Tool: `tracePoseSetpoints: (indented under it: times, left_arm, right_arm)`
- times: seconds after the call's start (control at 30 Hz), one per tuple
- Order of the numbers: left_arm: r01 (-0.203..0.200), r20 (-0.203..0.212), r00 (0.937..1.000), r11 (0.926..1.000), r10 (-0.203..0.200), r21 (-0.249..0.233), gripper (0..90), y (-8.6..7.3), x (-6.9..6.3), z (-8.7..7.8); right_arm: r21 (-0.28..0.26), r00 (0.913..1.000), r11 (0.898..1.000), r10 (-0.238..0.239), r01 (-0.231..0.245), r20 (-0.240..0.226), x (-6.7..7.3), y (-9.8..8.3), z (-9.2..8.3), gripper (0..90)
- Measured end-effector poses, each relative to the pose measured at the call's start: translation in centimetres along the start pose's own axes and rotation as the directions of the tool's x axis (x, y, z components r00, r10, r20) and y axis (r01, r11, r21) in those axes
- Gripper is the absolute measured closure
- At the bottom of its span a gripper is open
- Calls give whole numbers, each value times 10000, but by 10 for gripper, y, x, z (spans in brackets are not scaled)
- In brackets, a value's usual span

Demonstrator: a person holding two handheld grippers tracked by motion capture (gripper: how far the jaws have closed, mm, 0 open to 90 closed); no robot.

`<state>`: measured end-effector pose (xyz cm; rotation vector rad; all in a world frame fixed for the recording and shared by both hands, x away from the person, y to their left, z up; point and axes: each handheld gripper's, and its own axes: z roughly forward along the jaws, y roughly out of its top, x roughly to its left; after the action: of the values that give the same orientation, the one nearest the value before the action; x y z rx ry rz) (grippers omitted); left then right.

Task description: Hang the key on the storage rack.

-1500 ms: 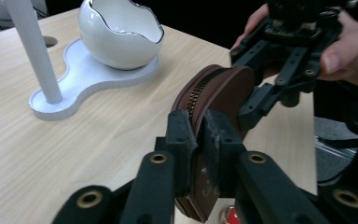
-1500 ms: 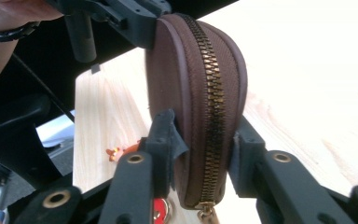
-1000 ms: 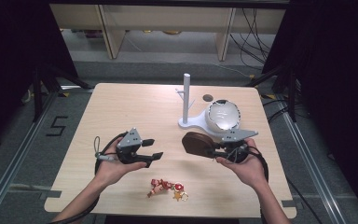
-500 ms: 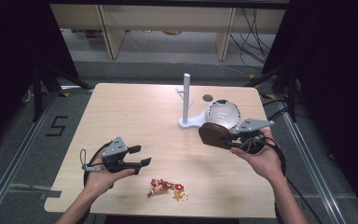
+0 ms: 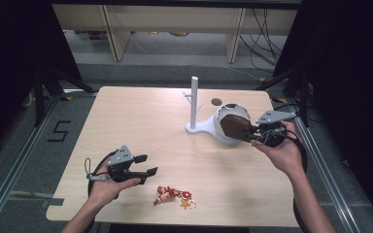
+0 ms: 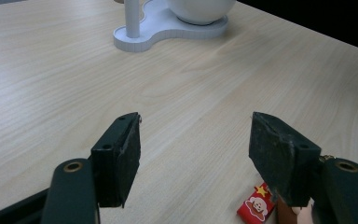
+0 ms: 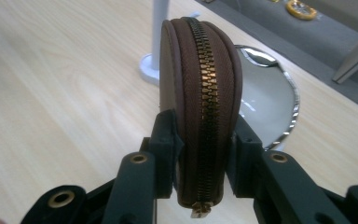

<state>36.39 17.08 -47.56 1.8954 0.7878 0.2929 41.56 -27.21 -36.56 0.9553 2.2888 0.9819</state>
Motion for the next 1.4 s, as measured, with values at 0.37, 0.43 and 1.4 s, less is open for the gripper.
tracePoseSetpoints:
  times: [0.37, 0.43, 1.4]
  left_arm:
    - [89, 111, 9999, 10000, -89, -34, 335, -5, 1, 0]
    - [109, 18, 9999, 9999, -109, 17, 335, -6, 2, 0]
    - [254, 137, 9996, 9996, -256, 123, 333, -14, 2, 1]
  right_arm:
    - [588, 9982, 9982, -156, 121, 587, -24, 14, 12, 687]
    - [822, 9985, 9966, -148, 104, 533, -26, 16, 15, 686]
    - [1574, 9992, 9875, -6, -57, 396, -36, 17, 67, 680]
